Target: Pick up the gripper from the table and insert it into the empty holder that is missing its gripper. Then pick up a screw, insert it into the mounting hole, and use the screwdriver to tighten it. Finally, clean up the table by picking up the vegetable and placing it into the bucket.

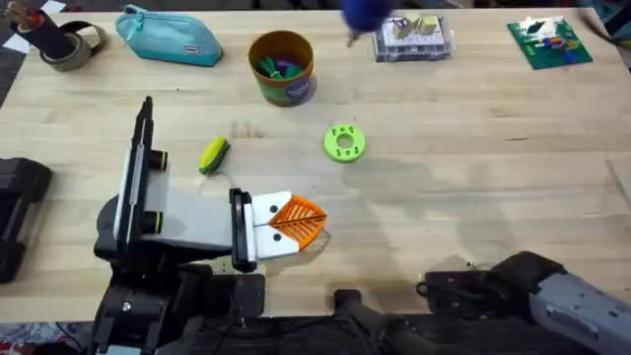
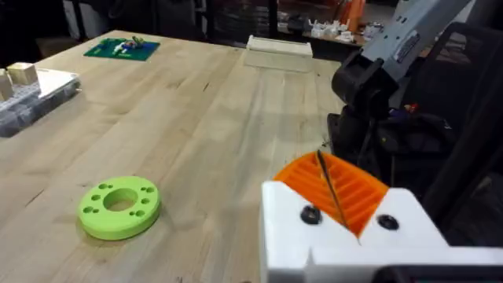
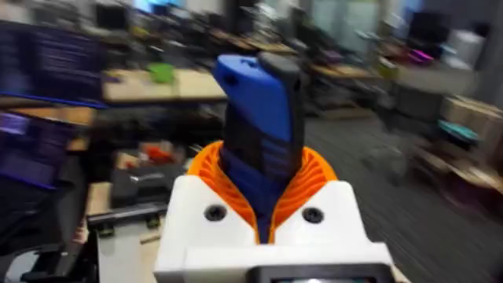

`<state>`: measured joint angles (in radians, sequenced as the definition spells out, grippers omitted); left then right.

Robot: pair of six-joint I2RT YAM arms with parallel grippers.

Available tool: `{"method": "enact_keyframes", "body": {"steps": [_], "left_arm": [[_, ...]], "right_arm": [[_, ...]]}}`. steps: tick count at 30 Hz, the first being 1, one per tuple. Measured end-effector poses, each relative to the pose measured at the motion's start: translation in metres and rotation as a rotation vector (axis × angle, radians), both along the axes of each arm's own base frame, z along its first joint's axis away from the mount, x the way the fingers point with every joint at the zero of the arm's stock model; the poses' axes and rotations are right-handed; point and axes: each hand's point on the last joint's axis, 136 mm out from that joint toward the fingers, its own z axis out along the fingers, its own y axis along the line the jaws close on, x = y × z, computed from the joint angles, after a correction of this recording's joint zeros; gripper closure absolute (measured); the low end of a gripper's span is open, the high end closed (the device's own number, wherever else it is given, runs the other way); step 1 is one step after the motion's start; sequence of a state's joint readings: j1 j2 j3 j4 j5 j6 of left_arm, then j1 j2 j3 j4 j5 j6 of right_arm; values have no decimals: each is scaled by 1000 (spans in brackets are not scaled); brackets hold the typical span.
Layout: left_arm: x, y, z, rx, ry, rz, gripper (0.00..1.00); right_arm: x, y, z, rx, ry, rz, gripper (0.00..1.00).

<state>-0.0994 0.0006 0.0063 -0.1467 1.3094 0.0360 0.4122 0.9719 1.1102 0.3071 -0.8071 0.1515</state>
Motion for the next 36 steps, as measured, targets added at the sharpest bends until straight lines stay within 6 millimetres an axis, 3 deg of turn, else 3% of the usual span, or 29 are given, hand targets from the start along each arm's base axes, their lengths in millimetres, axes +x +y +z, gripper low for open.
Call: {"method": "enact_keyframes", "body": {"steps": [8, 21, 27, 36], "left_arm": [[0, 0, 0, 0, 0, 0, 985], [0, 0, 0, 0, 2, -1, 985], [0, 0, 0, 0, 2, -1, 985], [0, 0, 0, 0, 2, -1, 985]], "right_arm": [[11, 35, -15, 10, 4, 269, 957], [-13, 95, -53, -36, 138, 530, 955], [-28, 100, -47, -18, 88, 570, 955], [-33, 103, -47, -19, 89, 584, 955]]}}
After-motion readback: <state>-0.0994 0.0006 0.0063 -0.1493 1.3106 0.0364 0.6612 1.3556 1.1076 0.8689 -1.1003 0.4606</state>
